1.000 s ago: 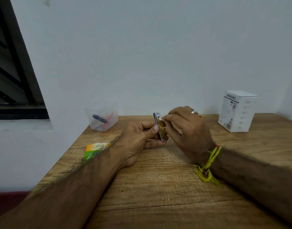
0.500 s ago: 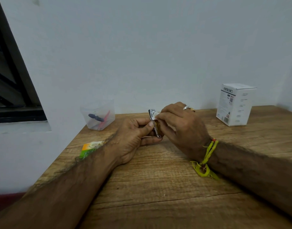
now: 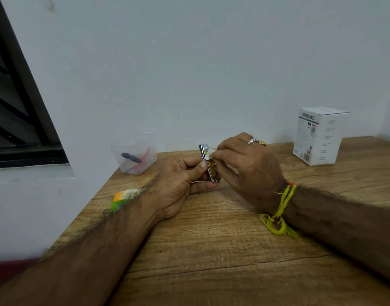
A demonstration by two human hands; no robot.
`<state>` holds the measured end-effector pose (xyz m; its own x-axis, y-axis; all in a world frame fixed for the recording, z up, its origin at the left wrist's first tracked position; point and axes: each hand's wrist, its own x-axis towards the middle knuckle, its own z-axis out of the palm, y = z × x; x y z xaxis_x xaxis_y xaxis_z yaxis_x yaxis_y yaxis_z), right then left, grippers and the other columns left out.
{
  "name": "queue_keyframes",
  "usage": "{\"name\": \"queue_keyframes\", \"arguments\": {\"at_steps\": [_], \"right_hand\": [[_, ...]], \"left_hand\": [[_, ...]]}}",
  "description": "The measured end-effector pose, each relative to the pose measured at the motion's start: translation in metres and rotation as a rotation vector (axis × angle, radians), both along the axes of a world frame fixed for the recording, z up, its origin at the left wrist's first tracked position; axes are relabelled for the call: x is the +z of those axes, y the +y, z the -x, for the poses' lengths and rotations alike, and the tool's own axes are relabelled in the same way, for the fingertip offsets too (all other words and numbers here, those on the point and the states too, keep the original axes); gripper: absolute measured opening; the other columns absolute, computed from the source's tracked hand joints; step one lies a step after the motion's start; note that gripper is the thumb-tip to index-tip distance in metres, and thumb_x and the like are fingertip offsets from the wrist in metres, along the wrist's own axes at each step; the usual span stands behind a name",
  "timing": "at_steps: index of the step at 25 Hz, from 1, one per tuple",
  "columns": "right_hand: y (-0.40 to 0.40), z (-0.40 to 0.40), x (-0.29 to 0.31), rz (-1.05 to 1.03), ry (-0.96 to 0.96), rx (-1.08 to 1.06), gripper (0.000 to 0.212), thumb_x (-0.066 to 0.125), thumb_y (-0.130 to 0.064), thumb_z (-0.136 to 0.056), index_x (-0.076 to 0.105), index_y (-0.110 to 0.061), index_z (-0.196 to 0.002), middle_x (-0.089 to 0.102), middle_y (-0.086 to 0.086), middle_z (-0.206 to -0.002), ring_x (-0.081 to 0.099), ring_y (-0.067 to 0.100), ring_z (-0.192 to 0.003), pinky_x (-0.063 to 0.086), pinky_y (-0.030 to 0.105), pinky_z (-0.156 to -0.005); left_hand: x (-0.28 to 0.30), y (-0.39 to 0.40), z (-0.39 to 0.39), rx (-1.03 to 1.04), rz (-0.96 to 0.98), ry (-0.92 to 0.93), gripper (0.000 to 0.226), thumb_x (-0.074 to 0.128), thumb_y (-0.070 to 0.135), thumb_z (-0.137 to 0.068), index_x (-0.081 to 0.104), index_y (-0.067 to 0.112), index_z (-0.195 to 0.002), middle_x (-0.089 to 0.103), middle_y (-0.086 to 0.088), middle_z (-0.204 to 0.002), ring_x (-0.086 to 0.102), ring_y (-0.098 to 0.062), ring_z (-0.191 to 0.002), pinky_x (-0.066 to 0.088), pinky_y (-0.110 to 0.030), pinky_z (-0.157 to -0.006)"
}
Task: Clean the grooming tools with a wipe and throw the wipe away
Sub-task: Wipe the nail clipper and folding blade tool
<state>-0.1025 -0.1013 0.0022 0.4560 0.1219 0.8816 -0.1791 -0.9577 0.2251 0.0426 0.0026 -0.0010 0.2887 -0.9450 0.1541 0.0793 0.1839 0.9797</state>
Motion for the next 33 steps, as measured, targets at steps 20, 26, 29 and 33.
{"name": "queue_keyframes", "arguments": {"at_steps": [20,26,29,33], "right_hand": [[0.0033,0.0041,0.0016,0.091,0.054,0.000,0.011,0.066,-0.013,-0.093,0.075,-0.007,-0.092,0.071,0.006,-0.090,0.064,0.030,-0.082,0.051,0.045,-0.065],[0.0025,0.0046,0.0007,0.112,0.069,0.002,0.010,0.067,-0.013,-0.092,0.076,-0.008,-0.091,0.071,0.005,-0.092,0.064,0.030,-0.083,0.052,0.044,-0.064],[0.0019,0.0059,0.0019,0.119,0.047,-0.019,0.011,0.067,-0.015,-0.092,0.076,-0.009,-0.090,0.072,0.005,-0.092,0.064,0.030,-0.083,0.052,0.044,-0.063],[0.0011,0.0047,0.0006,0.119,0.060,0.037,0.010,0.068,-0.014,-0.091,0.076,-0.008,-0.090,0.072,0.006,-0.093,0.065,0.031,-0.082,0.052,0.044,-0.063]], "left_hand": [[0.0005,0.0006,-0.0010,0.000,0.026,0.025,0.027,0.056,0.009,-0.098,0.067,-0.007,-0.116,0.071,-0.014,-0.094,0.070,-0.016,-0.080,0.062,-0.025,-0.071],[0.0008,0.0008,-0.0017,0.022,0.043,0.037,0.023,0.054,0.006,-0.099,0.069,-0.004,-0.113,0.074,-0.012,-0.092,0.072,-0.017,-0.082,0.061,-0.025,-0.069],[0.0003,0.0013,-0.0018,0.021,0.048,0.040,0.022,0.052,0.006,-0.100,0.069,-0.004,-0.111,0.074,-0.012,-0.093,0.073,-0.017,-0.084,0.061,-0.026,-0.070],[0.0003,0.0009,-0.0035,0.013,0.064,0.041,0.022,0.051,0.006,-0.101,0.071,0.000,-0.109,0.075,-0.009,-0.094,0.072,-0.016,-0.085,0.061,-0.026,-0.072]]}}
